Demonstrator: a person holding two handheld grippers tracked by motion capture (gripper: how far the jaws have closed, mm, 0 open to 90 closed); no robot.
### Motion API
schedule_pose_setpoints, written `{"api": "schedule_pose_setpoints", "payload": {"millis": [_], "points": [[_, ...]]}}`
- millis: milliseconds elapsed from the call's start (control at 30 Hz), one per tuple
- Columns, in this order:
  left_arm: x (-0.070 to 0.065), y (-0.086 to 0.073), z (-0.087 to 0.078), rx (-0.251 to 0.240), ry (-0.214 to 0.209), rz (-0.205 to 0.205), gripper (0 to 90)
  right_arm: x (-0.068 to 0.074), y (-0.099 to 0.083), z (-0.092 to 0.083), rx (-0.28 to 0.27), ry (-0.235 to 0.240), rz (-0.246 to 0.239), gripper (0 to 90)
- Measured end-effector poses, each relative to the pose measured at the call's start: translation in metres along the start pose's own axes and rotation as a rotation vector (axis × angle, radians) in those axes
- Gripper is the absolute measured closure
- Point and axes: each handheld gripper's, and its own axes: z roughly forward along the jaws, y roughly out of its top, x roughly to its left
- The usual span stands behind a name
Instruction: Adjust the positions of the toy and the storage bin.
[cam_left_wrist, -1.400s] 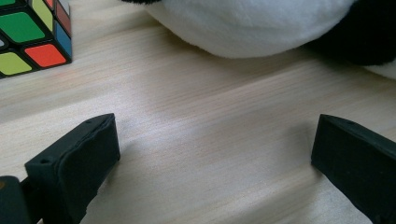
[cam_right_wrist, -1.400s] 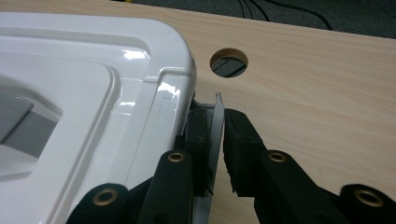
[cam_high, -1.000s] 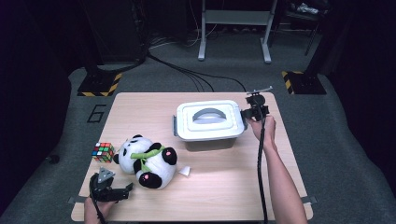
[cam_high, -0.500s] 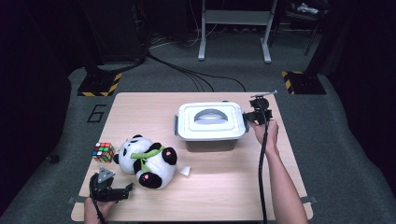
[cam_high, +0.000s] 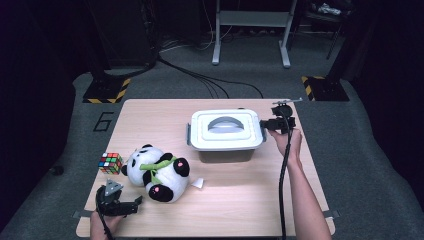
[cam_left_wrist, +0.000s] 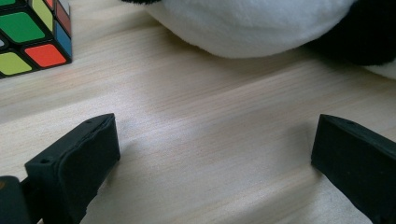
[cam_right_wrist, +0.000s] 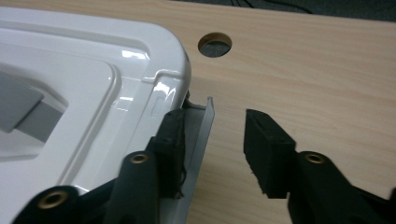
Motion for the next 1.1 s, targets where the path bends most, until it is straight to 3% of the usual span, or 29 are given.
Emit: {"api": "schedule_pose_setpoints", "payload": {"millis": [33,67,100,133,167,200,267,367,433,500,600,767,867,900,1000,1100], "points": [[0.0,0.0,0.0,0.001,0.0,0.0,0.7,0.002,0.001,-0.007,-0.022,0.005,-0.021,40.6],[0.0,0.0,0.0,0.0,0.0,0.0,0.7,0.002,0.002,-0.01,-0.035,0.022,-0.06,36.3],[0.0,0.0,0.0,0.0,0.0,0.0,0.7,0.002,0.002,-0.01,-0.035,0.022,-0.06,36.3],[0.0,0.0,0.0,0.0,0.0,0.0,0.7,0.007,0.003,-0.015,-0.037,0.043,-0.092,26.4],[0.0,0.0,0.0,0.0,0.0,0.0,0.7,0.009,0.004,-0.016,-0.036,0.064,-0.115,23.0],[0.0,0.0,0.0,0.0,0.0,0.0,0.7,0.009,0.004,-0.016,-0.036,0.064,-0.115,23.0],[0.0,0.0,0.0,0.001,0.001,0.0,0.7,0.021,0.005,-0.016,-0.03,0.103,-0.176,14.8],[0.0,0.0,0.0,0.0,0.0,0.0,0.7,0.033,0.007,-0.014,-0.023,0.14,-0.223,11.1],[0.0,0.0,0.0,0.0,0.0,0.0,0.7,0.038,0.008,-0.013,-0.014,0.147,-0.223,9.2],[0.0,0.0,0.0,0.001,-0.001,-0.002,0.7,0.049,0.011,-0.006,0.002,0.173,-0.257,6.6],[0.0,0.0,0.0,0.0,0.0,0.0,0.7,0.062,0.013,0.0,0.013,0.193,-0.313,8.5],[-0.001,0.0,0.0,-0.003,0.001,-0.006,0.7,0.077,0.016,0.014,0.037,0.216,-0.396,23.1],[-0.001,0.0,0.0,-0.003,0.001,-0.005,0.7,0.078,0.018,0.018,0.025,0.232,-0.404,29.4],[-0.001,0.0,0.0,-0.003,0.001,-0.006,0.7,0.077,0.019,0.02,0.012,0.246,-0.386,36.7],[-0.001,0.0,0.0,-0.003,0.001,-0.005,0.7,0.073,0.022,0.021,0.01,0.277,-0.373,45.6],[-0.001,0.0,0.0,-0.003,0.001,-0.006,0.7,0.069,0.024,0.021,0.01,0.308,-0.379,48.5]]}}
